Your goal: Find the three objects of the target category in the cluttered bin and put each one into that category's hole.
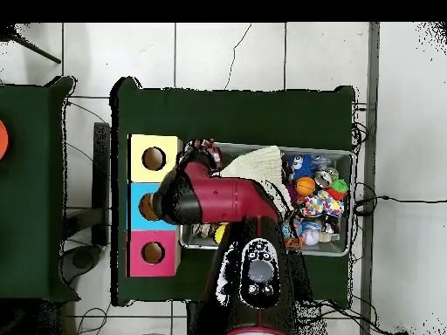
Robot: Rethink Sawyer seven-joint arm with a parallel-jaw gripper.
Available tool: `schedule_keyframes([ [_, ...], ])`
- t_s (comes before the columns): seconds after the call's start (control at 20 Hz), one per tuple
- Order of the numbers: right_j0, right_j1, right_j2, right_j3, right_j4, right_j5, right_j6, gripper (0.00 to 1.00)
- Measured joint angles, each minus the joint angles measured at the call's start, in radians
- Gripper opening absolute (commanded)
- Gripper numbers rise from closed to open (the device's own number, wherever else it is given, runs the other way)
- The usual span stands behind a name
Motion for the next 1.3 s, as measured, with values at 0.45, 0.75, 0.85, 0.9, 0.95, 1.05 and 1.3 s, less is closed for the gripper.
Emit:
schedule_keyframes([
  [0.45,0.02,-0.079,0.003,0.057,0.054,0.055,0.0,0.0],
  [0.75,0.031,-0.124,0.002,0.087,0.072,0.106,0.0,0.0],
  [0.85,0.04,-0.139,-0.001,0.096,0.075,0.12,0.0,0.0],
  [0.9,0.045,-0.145,-0.003,0.099,0.077,0.125,0.0,0.0],
  [0.95,0.052,-0.151,-0.007,0.101,0.078,0.131,0.0,0.0],
  [1.05,0.066,-0.16,-0.014,0.104,0.08,0.138,0.0,0.0],
  [1.3,0.142,-0.184,-0.05,0.111,0.1,0.141,0.001,0.0],
])
